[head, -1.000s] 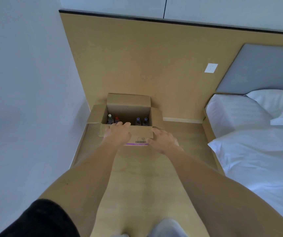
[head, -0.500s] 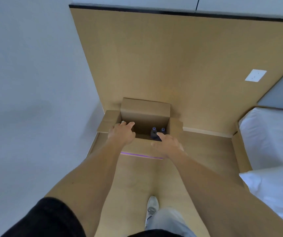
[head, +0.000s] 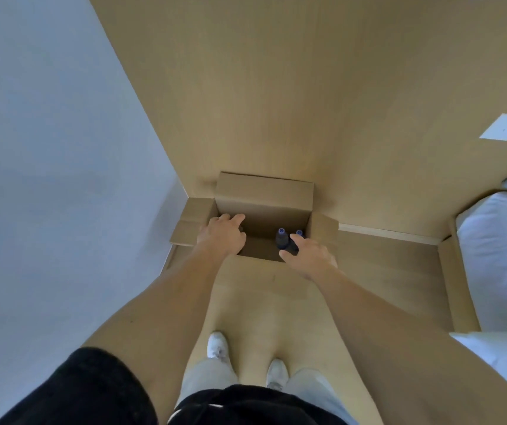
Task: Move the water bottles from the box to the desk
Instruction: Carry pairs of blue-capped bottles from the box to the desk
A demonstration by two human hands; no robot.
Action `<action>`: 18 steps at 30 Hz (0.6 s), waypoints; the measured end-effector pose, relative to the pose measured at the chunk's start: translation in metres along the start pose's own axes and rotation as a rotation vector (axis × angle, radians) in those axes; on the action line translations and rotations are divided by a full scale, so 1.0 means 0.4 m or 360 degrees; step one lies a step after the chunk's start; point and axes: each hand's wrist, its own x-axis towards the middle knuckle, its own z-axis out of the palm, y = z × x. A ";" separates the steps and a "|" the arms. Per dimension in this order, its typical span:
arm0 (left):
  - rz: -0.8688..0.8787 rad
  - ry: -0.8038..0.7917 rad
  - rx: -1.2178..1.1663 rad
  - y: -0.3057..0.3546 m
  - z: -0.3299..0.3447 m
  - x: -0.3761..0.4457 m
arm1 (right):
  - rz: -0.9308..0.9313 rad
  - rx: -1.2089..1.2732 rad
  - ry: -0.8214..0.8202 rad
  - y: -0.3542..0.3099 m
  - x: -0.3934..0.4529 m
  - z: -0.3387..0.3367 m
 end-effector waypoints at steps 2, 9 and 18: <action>0.0013 -0.0012 0.0005 0.006 -0.012 0.034 | 0.0024 0.0012 0.0002 0.004 0.029 -0.011; 0.0160 -0.0039 -0.0044 -0.003 -0.006 0.205 | 0.0133 0.0064 0.0049 -0.013 0.159 -0.031; 0.0291 -0.0222 -0.0046 -0.056 0.007 0.455 | 0.0423 0.0200 -0.0050 -0.087 0.357 -0.013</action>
